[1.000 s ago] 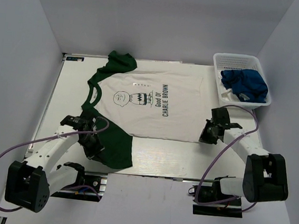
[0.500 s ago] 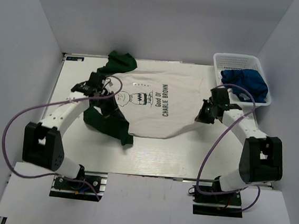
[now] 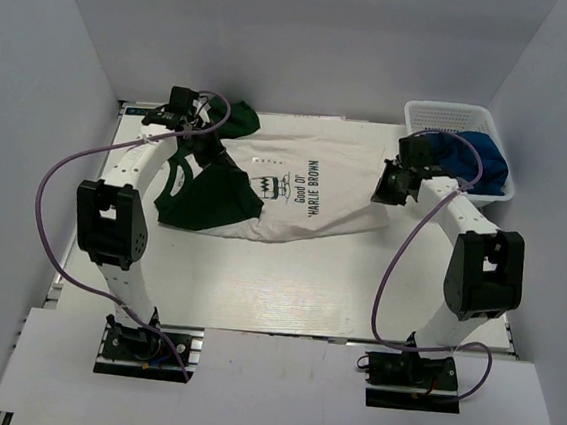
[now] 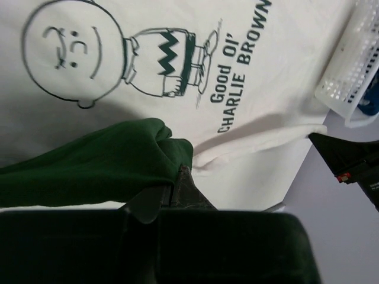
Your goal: Fold and stack the t-shirts
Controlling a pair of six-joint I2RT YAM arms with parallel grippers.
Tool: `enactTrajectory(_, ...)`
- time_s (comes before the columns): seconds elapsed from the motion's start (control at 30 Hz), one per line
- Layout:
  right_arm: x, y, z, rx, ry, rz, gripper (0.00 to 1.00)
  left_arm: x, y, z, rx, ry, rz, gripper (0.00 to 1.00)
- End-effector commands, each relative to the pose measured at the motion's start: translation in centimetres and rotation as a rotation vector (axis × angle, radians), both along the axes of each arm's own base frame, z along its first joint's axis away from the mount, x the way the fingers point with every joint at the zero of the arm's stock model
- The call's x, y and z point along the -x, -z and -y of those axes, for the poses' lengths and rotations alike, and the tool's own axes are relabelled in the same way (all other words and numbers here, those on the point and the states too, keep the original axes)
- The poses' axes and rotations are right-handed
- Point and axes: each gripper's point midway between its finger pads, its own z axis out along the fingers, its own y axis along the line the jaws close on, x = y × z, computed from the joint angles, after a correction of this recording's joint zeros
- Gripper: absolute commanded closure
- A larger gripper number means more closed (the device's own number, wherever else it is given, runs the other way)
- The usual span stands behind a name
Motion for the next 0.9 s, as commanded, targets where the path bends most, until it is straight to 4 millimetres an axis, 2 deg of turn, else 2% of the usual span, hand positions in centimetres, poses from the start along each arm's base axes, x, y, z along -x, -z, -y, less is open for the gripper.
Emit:
enactTrajectory(0.0,-1.7,-1.0,1.2,0.063,0.026,0.030,1.00,-1.7,-2.2,-1.6,-0.014,-0.024,0.090,1.00)
enactTrajectory(0.03,-2.5,-1.7,1.2,0.062,0.028,0.050,1.00,-2.4,-2.5,-2.0,-0.011,-0.035,0.122,1.00)
enactTrajectory(0.07,-2.6,-1.0,1.2,0.066,0.031,0.029,1.00,-2.7,-2.7,-2.0,-0.014,-0.029,0.140,1.00)
enactTrajectory(0.17,-3.8,-1.7,1.4,0.059,0.053,0.037,1.00,-3.8,-3.4,-3.3,-0.035,-0.068,0.189,1.00)
enactTrajectory(0.2,-3.8,-1.0,1.4,0.060,0.064,0.014,1.00,-4.0,-3.8,-4.0,-0.045,-0.087,0.200,1.00)
enactTrajectory(0.27,-4.7,-1.6,1.8,0.058,0.081,0.028,1.00,-4.5,-3.8,-4.9,-0.069,-0.119,0.229,1.00)
enactTrajectory(0.3,-4.7,-1.1,1.8,0.058,0.086,0.013,1.00,-4.7,-4.5,-5.4,-0.068,-0.129,0.250,1.00)
enactTrajectory(0.37,-5.3,-1.4,1.8,0.056,0.085,0.020,1.00,-5.3,-4.6,-5.8,-0.067,-0.140,0.278,1.00)
enactTrajectory(0.4,-5.2,-0.8,1.9,0.061,0.086,-0.004,1.00,-5.4,-4.5,-5.8,-0.066,-0.141,0.281,1.00)
enactTrajectory(0.5,-5.4,-0.2,2.1,0.060,0.093,-0.028,1.00,-6.1,-5.3,-6.0,-0.045,-0.137,0.324,1.00)
enactTrajectory(0.57,-5.7,-0.2,2.1,0.057,0.103,-0.026,1.00,-6.6,-5.1,-6.2,-0.038,-0.138,0.331,1.00)
enactTrajectory(0.7,-6.2,0.0,2.1,0.056,0.108,-0.027,1.00,-7.7,-3.3,-6.8,-0.041,-0.149,0.320,1.00)
enactTrajectory(0.73,-6.4,0.5,2.0,0.056,0.103,-0.036,1.00,-8.1,-2.1,-6.8,-0.043,-0.148,0.297,0.98)
enactTrajectory(0.77,-6.5,0.8,2.2,0.058,0.111,-0.039,1.00,-8.7,-1.9,-6.8,-0.042,-0.148,0.303,0.96)
enactTrajectory(0.8,-6.9,0.5,2.1,0.055,0.111,-0.027,1.00,-9.3,-1.1,-6.8,-0.042,-0.148,0.303,0.93)
enactTrajectory(0.83,-7.3,1.3,2.1,0.056,0.121,-0.038,1.00,-10.1,-1.1,-6.8,-0.041,-0.149,0.317,0.83)
enactTrajectory(0.87,-7.8,1.2,2.0,0.053,0.121,-0.028,1.00,-10.9,1.0,-7.3,-0.045,-0.157,0.285,0.73)
